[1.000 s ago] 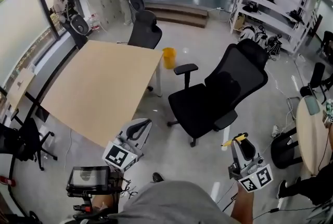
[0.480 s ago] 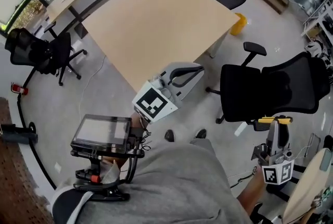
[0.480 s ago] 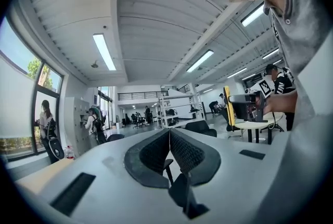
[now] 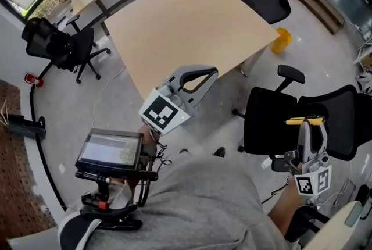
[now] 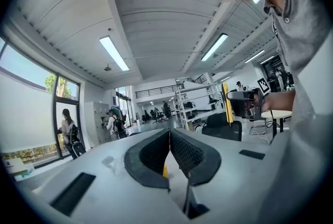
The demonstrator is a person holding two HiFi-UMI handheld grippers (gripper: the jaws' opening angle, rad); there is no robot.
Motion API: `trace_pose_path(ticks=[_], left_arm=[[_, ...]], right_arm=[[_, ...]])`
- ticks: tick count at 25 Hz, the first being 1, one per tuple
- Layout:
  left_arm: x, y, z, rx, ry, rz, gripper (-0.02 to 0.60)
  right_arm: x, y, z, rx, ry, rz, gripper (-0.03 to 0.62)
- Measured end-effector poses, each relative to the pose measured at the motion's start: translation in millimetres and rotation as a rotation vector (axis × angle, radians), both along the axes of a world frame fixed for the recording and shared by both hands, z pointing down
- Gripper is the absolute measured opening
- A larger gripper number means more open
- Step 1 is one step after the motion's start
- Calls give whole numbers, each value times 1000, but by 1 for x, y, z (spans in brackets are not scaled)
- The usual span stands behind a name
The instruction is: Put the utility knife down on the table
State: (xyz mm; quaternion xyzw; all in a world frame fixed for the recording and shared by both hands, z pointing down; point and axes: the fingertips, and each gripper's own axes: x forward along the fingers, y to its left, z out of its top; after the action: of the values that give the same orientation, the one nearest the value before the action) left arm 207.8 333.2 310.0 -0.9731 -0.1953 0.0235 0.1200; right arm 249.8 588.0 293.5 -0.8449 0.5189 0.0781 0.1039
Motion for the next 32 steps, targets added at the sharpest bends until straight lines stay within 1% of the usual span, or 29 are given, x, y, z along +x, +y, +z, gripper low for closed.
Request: trace_pose_path(ticks=[5,8,11,15,20,22,24,27,32], left_arm=[[19,-2,-15,23,4,-48,6],[23,-11,-18,26,-6,-80,6],[23,-18,-21,26,3,-101,6],[21,-29,-18,-21,5,-125,6],[36,-89,7,-76,-62,-171,6],[41,-120,21,-69,-76,-190,6],[49,-145,28,-69,-74,-193,6],[69,-165,25,-99,-45,-178,6],[66,-208,25,-125,-53,-194,6]], right_arm=[[33,-14,-7,-4,-6,-77,117],[45,-25,-4,5,-26,-107,117],[50,-33,6,2,-50,-131,117],[51,-50,14,-10,-71,-160,117],[75,-110,21,-38,-88,-181,117],[84,-136,23,-54,-70,-178,117],[94,-155,18,-64,-44,-161,117],[114,-168,2,-76,-9,-125,117],[126,-210,-5,-101,-10,-119,117]])
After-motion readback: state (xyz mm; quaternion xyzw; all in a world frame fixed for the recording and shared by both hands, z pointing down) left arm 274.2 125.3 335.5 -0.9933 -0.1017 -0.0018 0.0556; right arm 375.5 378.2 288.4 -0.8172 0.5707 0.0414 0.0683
